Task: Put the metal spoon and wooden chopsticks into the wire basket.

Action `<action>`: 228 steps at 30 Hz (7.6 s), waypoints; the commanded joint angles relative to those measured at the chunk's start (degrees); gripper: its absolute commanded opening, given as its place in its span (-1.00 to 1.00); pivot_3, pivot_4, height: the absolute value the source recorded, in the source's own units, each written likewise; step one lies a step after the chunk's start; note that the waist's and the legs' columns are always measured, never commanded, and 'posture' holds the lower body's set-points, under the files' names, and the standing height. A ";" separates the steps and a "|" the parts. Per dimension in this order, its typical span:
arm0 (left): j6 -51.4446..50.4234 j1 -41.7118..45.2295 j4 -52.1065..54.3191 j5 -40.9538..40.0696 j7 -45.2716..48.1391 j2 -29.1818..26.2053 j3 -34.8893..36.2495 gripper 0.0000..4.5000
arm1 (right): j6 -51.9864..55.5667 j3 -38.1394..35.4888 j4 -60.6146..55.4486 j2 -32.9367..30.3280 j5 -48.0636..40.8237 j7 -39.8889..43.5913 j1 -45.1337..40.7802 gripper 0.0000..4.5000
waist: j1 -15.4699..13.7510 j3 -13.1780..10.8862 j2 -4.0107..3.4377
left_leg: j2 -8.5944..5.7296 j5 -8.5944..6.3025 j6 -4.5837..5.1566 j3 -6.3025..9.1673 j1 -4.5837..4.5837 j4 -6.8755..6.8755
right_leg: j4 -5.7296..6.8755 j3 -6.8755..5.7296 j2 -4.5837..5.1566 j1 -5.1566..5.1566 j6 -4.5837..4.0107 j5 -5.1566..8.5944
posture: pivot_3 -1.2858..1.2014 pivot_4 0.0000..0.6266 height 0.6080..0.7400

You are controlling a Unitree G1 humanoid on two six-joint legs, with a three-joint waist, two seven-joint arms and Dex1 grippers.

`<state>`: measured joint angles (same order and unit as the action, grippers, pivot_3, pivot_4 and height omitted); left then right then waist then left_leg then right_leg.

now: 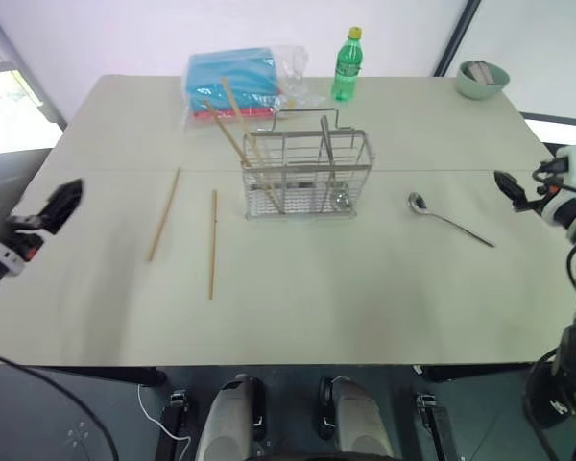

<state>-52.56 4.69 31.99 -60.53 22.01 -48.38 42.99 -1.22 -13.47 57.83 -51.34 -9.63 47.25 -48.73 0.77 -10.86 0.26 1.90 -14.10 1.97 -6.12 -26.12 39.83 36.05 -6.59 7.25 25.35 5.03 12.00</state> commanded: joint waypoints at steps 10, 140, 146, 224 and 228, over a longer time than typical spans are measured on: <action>-3.35 20.78 2.97 -11.43 16.18 -11.09 -26.88 0.96 | 1.58 17.21 11.01 1.04 12.70 26.33 -13.34 1.00 | 0.09 -0.10 -0.18 | -0.06 0.11 -0.13 -0.04 0.05 -0.14 | 0.00 0.05 -0.08 0.01 0.16 -0.09 | 0.03 -0.52 0.50; 8.74 53.88 -76.50 42.00 3.14 9.13 -48.17 1.00 | 54.51 0.35 -68.99 0.29 -41.92 22.06 9.41 0.73 | -1.54 -0.09 0.12 | -0.06 0.18 -0.20 -0.20 0.37 -0.57 | 0.00 0.17 -0.09 0.01 0.11 -0.13 | 0.03 -0.52 0.50; 17.16 60.19 -92.82 48.99 4.49 13.74 -48.08 1.00 | 54.61 -0.53 -69.86 -0.22 -42.96 20.63 10.32 0.73 | -1.32 -0.10 0.13 | -0.04 0.11 -0.07 -0.24 0.38 -0.57 | 0.03 0.17 -0.09 0.05 0.11 -0.13 | 0.03 -0.52 0.50; 8.67 54.64 -24.63 28.34 -19.23 32.85 -26.67 0.98 | 54.47 -4.00 -67.34 0.27 -47.69 8.86 11.65 0.76 | -1.49 -0.25 0.52 | -0.05 -0.07 0.25 -0.10 0.29 -0.07 | 0.12 0.03 0.04 -0.20 0.19 -0.15 | 0.03 -0.52 0.50; -13.87 52.56 -17.70 27.21 -28.48 28.37 -22.74 0.98 | 54.12 -3.75 -66.92 0.45 -47.27 9.33 11.53 0.76 | -1.53 -0.25 0.51 | -0.04 -0.04 0.21 -0.07 0.32 -0.07 | 0.14 0.04 0.01 -0.21 0.19 -0.15 | 0.03 -0.52 0.50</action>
<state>-58.62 57.83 10.63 -32.74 -2.64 -19.79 18.21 54.11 -16.47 -8.67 -50.71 -56.94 56.11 -36.10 -0.76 -11.10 0.77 1.85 -14.13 2.18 -6.18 -25.81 39.75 36.19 -6.55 7.26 25.13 5.23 11.85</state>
